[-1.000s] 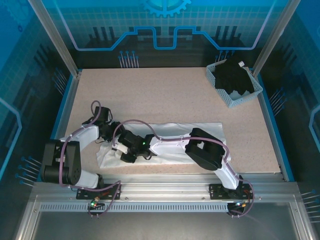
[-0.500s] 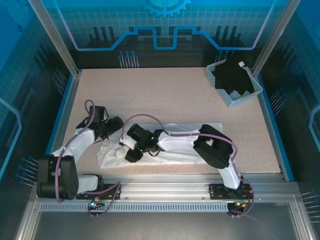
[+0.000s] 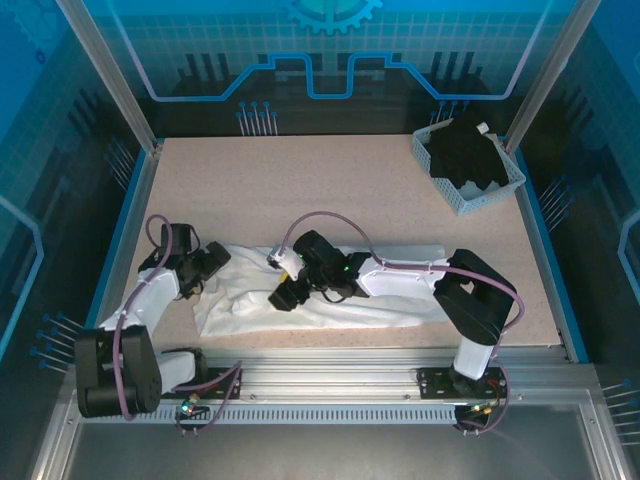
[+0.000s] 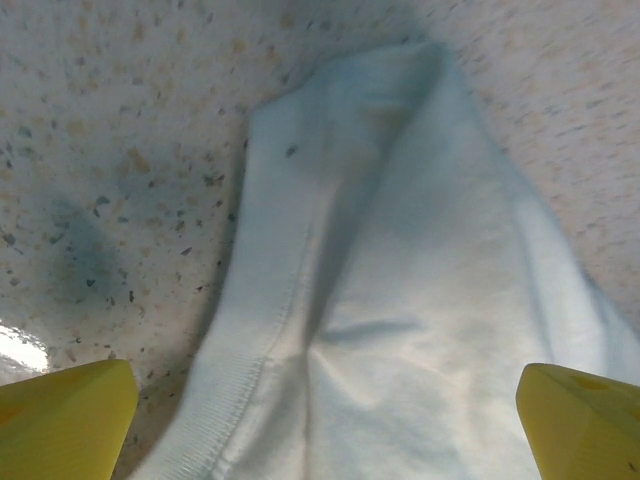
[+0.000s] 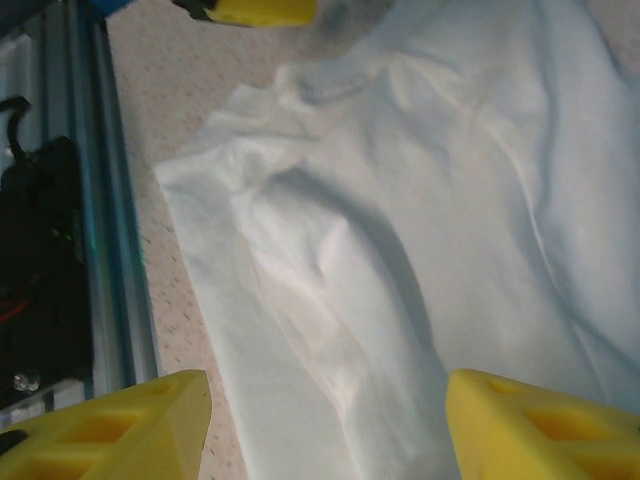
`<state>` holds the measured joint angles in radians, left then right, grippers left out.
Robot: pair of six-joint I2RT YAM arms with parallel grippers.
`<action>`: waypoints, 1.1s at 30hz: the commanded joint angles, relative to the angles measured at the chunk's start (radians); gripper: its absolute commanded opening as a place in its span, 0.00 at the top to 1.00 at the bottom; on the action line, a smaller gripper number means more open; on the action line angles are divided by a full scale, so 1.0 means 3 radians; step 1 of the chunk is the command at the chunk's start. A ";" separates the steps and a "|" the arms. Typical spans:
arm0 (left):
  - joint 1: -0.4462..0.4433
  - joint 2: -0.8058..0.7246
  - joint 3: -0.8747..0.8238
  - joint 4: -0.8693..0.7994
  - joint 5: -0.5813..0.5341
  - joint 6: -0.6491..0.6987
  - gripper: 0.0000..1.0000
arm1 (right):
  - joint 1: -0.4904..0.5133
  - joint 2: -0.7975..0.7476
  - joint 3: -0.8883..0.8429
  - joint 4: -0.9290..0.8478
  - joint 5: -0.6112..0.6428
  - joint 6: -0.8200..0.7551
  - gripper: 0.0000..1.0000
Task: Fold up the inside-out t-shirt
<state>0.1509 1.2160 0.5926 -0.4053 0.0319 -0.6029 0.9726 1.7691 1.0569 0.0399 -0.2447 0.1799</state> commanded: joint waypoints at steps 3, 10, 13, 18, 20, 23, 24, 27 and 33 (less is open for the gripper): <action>0.0020 0.0288 -0.0068 0.0060 0.0515 0.0015 0.01 | -0.0084 -0.0234 -0.0152 0.0164 -0.0060 0.0065 0.36; -0.0093 0.0176 -0.0192 -0.0032 0.0898 0.0097 0.06 | -0.0103 -0.0268 -0.0176 0.0174 -0.0042 0.0091 0.36; -0.0236 0.0074 -0.0246 -0.0031 0.0927 0.0060 0.08 | -0.0106 -0.0238 -0.0154 0.0176 -0.0055 0.0111 0.36; -0.0401 0.0104 -0.0287 -0.0006 0.1021 0.0026 0.16 | -0.0097 -0.0217 -0.0143 0.0173 -0.0048 0.0147 0.37; -0.0463 0.0113 -0.0311 0.0042 0.1068 0.0011 0.19 | -0.0097 -0.0213 -0.0150 0.0169 -0.0040 0.0164 0.37; -0.0545 0.0169 -0.0338 0.0115 0.1125 -0.0004 0.29 | -0.0097 -0.0206 -0.0160 0.0169 -0.0018 0.0181 0.37; -0.0576 0.0197 -0.0347 0.0155 0.1157 -0.0014 0.34 | -0.0088 -0.0198 -0.0157 0.0169 -0.0013 0.0188 0.37; -0.0610 0.0249 -0.0349 0.0235 0.1171 -0.0005 0.51 | -0.0082 -0.0176 -0.0148 0.0166 -0.0005 0.0203 0.38; -0.0615 0.0342 -0.0367 0.0496 0.1141 0.0005 0.92 | -0.0073 -0.0145 -0.0130 0.0126 0.0057 0.0213 0.38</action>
<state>-0.0257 1.3010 0.4934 -0.3080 0.3386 -0.6022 0.9527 1.7077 1.0080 0.0769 -0.2398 0.2321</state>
